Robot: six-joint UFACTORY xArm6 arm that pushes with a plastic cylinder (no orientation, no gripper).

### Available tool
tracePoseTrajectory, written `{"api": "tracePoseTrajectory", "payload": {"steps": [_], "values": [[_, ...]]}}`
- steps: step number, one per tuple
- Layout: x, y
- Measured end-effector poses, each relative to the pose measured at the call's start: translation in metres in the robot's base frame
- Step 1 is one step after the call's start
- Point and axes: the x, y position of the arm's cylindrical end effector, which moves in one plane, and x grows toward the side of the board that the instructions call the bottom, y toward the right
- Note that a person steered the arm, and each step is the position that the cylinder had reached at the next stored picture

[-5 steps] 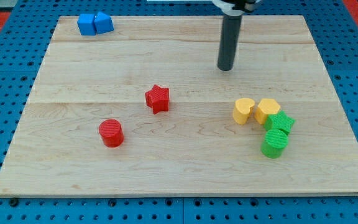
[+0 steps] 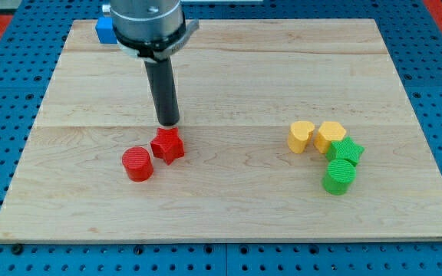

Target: Move the red star close to red circle

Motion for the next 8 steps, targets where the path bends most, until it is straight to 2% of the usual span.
{"api": "tracePoseTrajectory", "payload": {"steps": [1,2,4,8], "values": [[0.043,-0.014],[0.057,-0.013],[0.04,-0.101],[-0.006,-0.099]]}}
